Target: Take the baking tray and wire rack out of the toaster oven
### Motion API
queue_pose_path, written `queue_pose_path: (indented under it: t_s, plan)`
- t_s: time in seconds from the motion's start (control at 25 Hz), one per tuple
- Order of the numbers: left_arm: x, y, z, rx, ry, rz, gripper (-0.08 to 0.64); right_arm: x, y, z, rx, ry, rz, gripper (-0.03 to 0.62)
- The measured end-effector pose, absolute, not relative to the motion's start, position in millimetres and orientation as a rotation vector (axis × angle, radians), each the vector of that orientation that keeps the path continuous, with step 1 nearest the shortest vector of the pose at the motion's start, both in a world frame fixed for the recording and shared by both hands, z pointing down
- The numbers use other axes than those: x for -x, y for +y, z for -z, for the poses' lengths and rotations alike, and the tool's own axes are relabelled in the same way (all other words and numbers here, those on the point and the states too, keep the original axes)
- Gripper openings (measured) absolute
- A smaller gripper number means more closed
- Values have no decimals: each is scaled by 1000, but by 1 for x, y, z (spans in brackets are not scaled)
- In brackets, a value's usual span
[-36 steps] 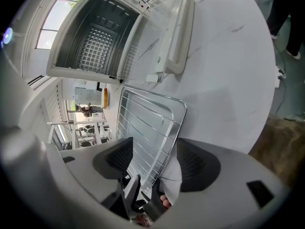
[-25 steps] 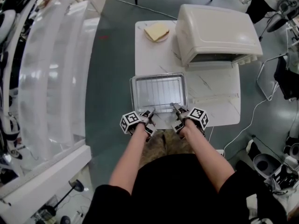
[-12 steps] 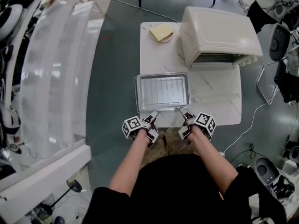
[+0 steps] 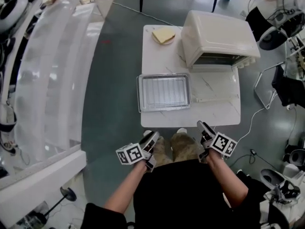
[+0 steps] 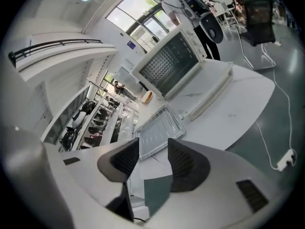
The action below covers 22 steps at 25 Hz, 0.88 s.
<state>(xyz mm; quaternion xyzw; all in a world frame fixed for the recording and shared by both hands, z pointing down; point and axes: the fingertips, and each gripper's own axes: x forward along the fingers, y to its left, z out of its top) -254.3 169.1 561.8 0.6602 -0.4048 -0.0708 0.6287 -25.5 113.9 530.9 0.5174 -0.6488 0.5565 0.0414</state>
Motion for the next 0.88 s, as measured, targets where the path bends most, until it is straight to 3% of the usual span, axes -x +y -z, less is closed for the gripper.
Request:
queue_pose_path:
  t_s: [0.12,0.28,0.48,0.88]
  plan:
    - [258,167,-512,-1723,-1047,146,61,18,136,-505,-1549,-2046,-1546,149]
    - [238,174,-432,-2029,-1213,105,28,3,141,-454,-1482,-2237,-1221,26]
    - [169,203,-384,-2202,-1443,45,17,-67,127,-384,-1515,-2480,-884,23]
    - [38,263,-340,-2260,-1863,-11,17,-221,184,-335,-1453,-2631,-458,23]
